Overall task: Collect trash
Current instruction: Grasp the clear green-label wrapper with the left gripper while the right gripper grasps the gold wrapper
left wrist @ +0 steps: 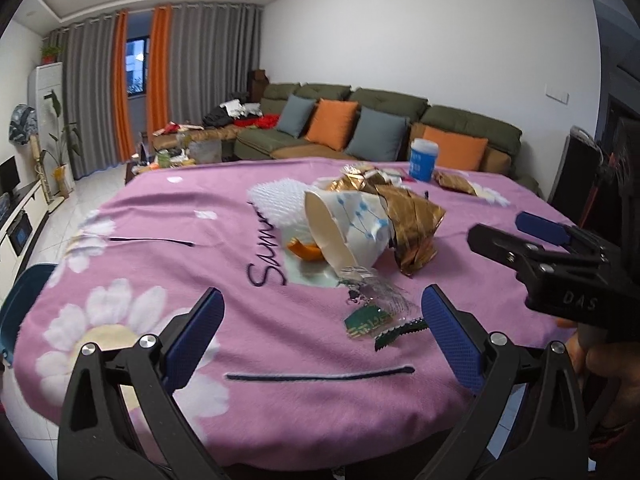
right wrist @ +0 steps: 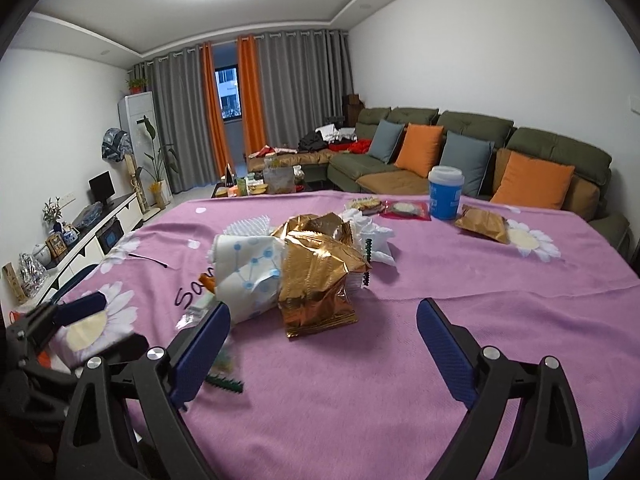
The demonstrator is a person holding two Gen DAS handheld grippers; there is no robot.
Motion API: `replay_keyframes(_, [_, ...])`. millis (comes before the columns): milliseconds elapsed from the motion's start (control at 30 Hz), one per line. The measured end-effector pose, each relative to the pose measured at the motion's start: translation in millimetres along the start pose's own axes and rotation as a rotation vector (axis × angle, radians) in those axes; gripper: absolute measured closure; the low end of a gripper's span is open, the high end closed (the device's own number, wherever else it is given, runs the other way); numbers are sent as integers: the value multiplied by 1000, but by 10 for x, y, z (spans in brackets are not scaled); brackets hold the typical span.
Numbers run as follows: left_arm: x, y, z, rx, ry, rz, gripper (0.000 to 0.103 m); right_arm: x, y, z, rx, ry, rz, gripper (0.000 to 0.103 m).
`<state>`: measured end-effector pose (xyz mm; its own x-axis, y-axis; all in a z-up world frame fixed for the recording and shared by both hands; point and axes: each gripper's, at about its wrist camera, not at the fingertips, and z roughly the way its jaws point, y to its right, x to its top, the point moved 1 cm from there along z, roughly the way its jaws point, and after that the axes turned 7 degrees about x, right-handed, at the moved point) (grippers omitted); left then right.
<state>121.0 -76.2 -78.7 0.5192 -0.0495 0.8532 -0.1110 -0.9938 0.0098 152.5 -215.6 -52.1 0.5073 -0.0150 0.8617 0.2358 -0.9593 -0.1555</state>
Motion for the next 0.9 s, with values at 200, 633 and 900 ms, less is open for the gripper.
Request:
replay_keyframes(200, [49,138,367,-43,-48,20,6,55,120,263,16,-45,23,16])
replay_keyframes(633, [-6,339,814,-118,-146,48,32,149,155,714,89,-144,39,38])
replay_keyframes(900, [-13,398,808,-143,-137,66,62,153,149,779,102,-172,55,71])
